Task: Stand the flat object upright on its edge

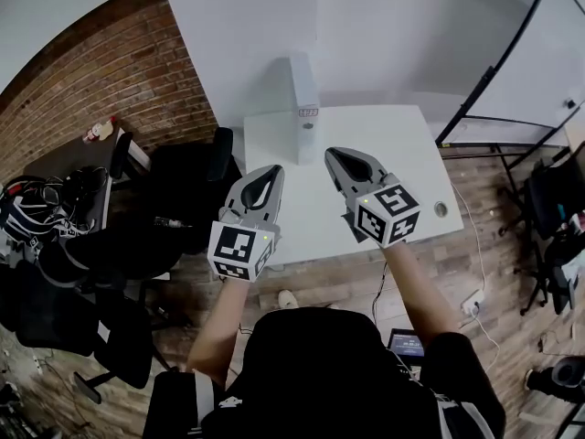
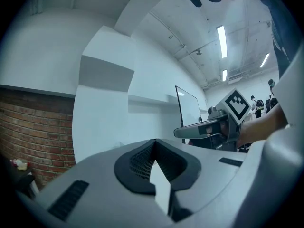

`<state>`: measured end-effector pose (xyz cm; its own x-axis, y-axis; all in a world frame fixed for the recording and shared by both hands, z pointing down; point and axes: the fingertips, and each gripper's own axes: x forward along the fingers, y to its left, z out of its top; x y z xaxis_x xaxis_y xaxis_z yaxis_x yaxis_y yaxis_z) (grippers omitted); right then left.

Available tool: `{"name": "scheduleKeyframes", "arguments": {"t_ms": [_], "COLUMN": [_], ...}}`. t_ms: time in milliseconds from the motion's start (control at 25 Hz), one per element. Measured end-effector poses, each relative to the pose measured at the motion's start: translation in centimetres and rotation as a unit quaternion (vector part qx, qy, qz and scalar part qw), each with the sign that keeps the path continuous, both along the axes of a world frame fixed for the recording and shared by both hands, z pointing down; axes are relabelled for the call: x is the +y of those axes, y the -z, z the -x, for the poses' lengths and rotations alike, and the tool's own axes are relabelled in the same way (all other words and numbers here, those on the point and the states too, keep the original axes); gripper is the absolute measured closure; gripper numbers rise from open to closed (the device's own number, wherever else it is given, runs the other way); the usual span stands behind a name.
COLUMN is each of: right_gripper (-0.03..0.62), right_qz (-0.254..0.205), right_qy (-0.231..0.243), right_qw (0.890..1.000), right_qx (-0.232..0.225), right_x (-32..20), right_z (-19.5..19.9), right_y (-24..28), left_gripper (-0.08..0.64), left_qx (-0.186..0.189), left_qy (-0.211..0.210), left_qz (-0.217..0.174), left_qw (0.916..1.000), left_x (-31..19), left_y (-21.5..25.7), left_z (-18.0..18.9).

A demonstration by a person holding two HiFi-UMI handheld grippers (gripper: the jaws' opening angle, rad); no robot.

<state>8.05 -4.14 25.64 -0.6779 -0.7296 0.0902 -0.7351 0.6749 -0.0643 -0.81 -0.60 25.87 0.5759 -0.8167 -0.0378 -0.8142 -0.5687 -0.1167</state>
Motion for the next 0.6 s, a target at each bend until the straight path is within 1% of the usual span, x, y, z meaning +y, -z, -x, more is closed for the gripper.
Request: {"name": "scheduleKeyframes", "arguments": {"t_ms": [240,600], "right_gripper": [0.552,0.552], "right_qz": [-0.006,-0.005], "right_qy": [0.007,0.018], "right_qw": [1.0,1.0], "right_qx": [-0.007,-0.017], "right_x": [1.4,2.5], "right_z": [-1.7,-2.6], "right_y": [0.6,0.2], "left_gripper": [0.548,0.548], "left_qx": [-0.002,-0.008], "left_qy": [0.009,0.018], "left_qz": [-0.002,0.001], "left_qw": [1.0,0.9998], "left_x": [1.3,2.5], "left_y": [0.3,0.0], "left_z": [-1.9,-2.9]}}
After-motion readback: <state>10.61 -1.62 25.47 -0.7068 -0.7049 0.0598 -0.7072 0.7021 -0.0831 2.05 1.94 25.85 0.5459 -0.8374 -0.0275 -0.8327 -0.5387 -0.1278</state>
